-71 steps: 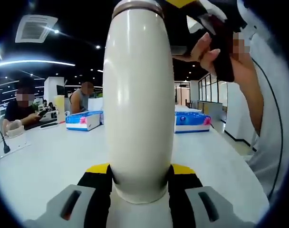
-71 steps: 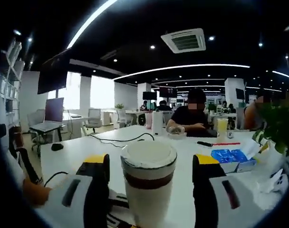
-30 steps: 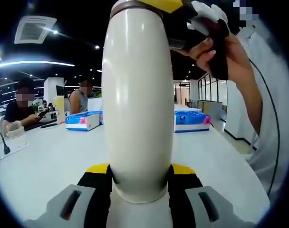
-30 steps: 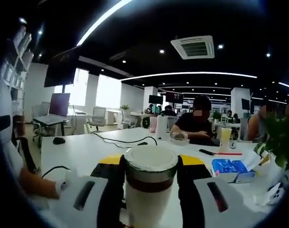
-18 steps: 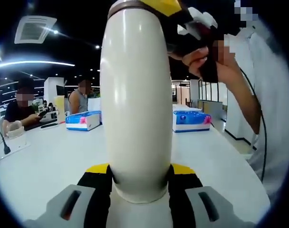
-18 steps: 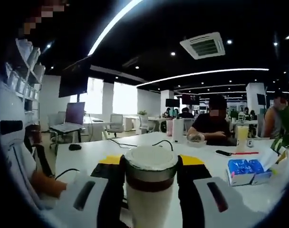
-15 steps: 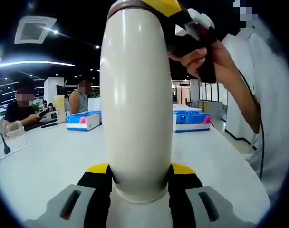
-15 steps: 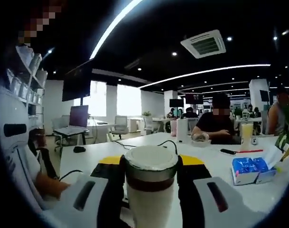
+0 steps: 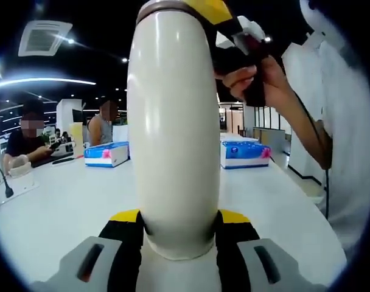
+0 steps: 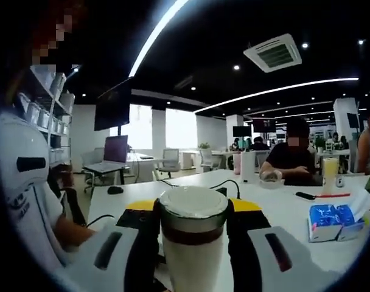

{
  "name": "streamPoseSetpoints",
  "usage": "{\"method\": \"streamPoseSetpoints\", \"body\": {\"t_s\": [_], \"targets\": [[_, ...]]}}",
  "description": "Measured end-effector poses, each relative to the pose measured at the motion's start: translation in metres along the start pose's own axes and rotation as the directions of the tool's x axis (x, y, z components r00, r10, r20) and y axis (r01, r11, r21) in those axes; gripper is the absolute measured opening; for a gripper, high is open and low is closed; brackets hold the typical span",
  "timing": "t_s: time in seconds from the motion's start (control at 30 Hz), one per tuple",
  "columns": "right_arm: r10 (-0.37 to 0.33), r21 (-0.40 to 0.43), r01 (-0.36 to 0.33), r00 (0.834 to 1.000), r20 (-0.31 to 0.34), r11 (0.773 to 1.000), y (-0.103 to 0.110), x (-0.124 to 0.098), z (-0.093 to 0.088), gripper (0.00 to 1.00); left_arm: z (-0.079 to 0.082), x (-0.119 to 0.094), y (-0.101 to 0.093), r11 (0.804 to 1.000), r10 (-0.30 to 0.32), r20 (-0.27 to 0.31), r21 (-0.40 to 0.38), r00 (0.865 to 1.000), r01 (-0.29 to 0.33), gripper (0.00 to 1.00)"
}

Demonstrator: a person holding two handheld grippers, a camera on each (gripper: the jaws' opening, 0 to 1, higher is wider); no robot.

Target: Grasp the water cup twist off the cup lid place the cup lid on the table

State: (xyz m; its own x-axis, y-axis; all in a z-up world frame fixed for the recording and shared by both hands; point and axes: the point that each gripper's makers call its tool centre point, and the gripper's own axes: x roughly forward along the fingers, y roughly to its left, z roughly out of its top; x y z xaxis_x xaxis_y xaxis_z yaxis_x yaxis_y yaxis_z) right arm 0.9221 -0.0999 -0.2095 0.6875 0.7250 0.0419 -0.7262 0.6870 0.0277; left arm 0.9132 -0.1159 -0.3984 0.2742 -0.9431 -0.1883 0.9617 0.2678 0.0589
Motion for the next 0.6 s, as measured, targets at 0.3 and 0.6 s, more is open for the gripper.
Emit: {"method": "streamPoseSetpoints", "body": {"t_s": [0.3,0.6], "targets": [[0.053,-0.003,-0.053,0.999,0.000,0.999,0.0029,0.0004,0.0000,0.45,-0.0001,0.0004,-0.0003,1.000,-0.001,-0.001,0.001,1.000,0.001,0.48],[0.110,-0.020,-0.111,0.994,-0.016,0.994,0.0054,0.0003,-0.0006,0.45,-0.0008,0.0009,-0.0004,1.000,-0.002,-0.004,0.000,1.000,0.002,0.48]]}}
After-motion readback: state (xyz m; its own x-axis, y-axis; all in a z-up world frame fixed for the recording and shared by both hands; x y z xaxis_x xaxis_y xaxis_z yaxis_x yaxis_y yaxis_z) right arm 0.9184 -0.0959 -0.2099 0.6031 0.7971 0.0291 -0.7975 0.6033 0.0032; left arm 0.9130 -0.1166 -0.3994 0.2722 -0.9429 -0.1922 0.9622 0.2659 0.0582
